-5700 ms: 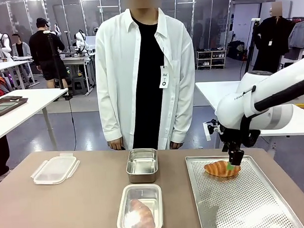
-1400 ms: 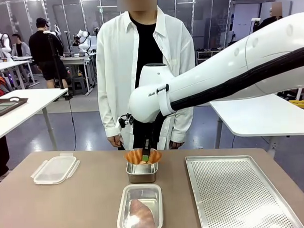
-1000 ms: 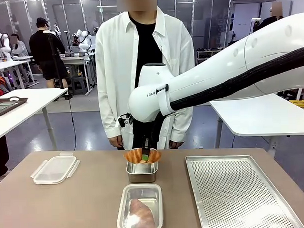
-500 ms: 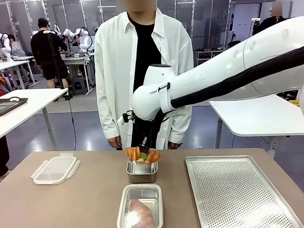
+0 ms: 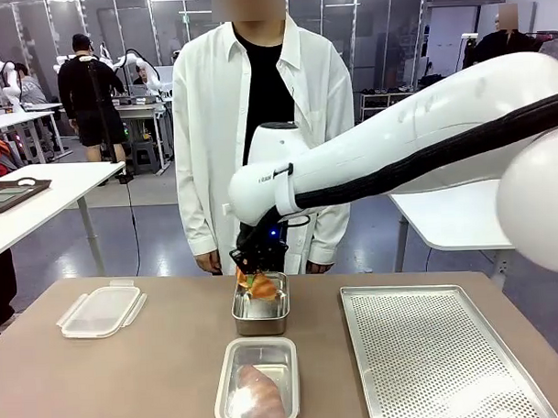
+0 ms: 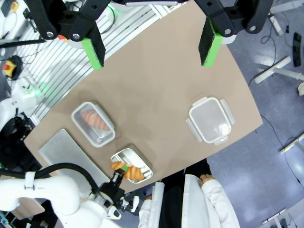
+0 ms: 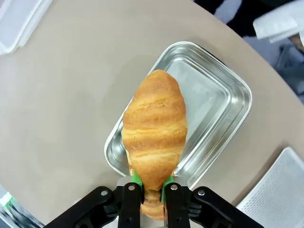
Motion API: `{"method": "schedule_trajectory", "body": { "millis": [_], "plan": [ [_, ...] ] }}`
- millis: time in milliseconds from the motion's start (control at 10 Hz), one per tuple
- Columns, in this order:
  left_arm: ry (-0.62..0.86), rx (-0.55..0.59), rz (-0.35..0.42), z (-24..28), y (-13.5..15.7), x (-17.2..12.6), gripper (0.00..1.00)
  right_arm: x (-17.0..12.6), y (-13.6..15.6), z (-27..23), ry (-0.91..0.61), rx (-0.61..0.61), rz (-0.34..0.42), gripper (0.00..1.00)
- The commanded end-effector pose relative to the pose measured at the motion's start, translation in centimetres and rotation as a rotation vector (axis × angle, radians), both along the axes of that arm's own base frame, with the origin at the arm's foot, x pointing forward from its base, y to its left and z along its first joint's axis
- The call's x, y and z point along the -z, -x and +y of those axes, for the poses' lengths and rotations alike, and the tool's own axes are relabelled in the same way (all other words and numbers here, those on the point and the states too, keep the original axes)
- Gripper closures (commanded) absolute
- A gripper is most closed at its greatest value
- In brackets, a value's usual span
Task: Place the bread into the airtight container.
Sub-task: Pick up a Butter Roll and place it into an empty Airtight Container.
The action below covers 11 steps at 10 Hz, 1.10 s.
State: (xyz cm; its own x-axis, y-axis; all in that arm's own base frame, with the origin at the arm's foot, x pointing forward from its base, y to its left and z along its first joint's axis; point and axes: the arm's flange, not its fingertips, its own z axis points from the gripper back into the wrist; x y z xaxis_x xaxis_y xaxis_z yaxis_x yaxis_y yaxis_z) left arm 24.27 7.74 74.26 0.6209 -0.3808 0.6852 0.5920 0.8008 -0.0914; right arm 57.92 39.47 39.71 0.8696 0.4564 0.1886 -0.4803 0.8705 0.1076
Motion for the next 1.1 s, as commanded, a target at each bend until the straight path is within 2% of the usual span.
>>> {"method": "schedule_trajectory", "body": {
  "millis": [0,100,200,500,600,700,800,900,1000],
  "plan": [
    [-0.008,0.014,-0.002,0.0,0.1,-0.1,0.00,0.9,-1.5,2.3,0.057,0.238,0.017,0.83],
    [-0.008,0.014,-0.002,0.0,0.1,-0.1,0.00,1.8,-2.1,2.5,0.083,0.323,0.031,0.83],
    [-0.008,0.014,-0.002,0.0,0.1,-0.1,0.00,2.7,-2.7,2.5,0.099,0.357,0.037,0.83],
    [-0.008,0.014,-0.002,0.0,0.1,-0.1,0.00,4.6,-4.1,1.9,0.085,0.335,0.028,0.83],
    [-0.008,0.014,-0.002,0.0,0.1,-0.1,0.00,4.9,-4.2,1.7,0.070,0.337,0.048,0.73],
    [-0.008,0.014,-0.002,0.0,0.1,-0.1,0.00,5.1,-4.3,1.6,0.065,0.341,0.050,0.47],
    [-0.008,0.014,-0.002,0.0,0.1,-0.1,0.00,5.2,-4.3,1.4,0.068,0.345,0.051,0.37],
    [-0.008,0.014,-0.002,0.0,0.1,-0.1,0.00,5.2,-4.3,1.4,0.068,0.344,0.052,0.11],
    [-0.008,0.014,-0.002,0.0,0.1,-0.1,0.00,5.2,-4.2,1.3,0.070,0.343,0.054,0.01]
  ]
}}
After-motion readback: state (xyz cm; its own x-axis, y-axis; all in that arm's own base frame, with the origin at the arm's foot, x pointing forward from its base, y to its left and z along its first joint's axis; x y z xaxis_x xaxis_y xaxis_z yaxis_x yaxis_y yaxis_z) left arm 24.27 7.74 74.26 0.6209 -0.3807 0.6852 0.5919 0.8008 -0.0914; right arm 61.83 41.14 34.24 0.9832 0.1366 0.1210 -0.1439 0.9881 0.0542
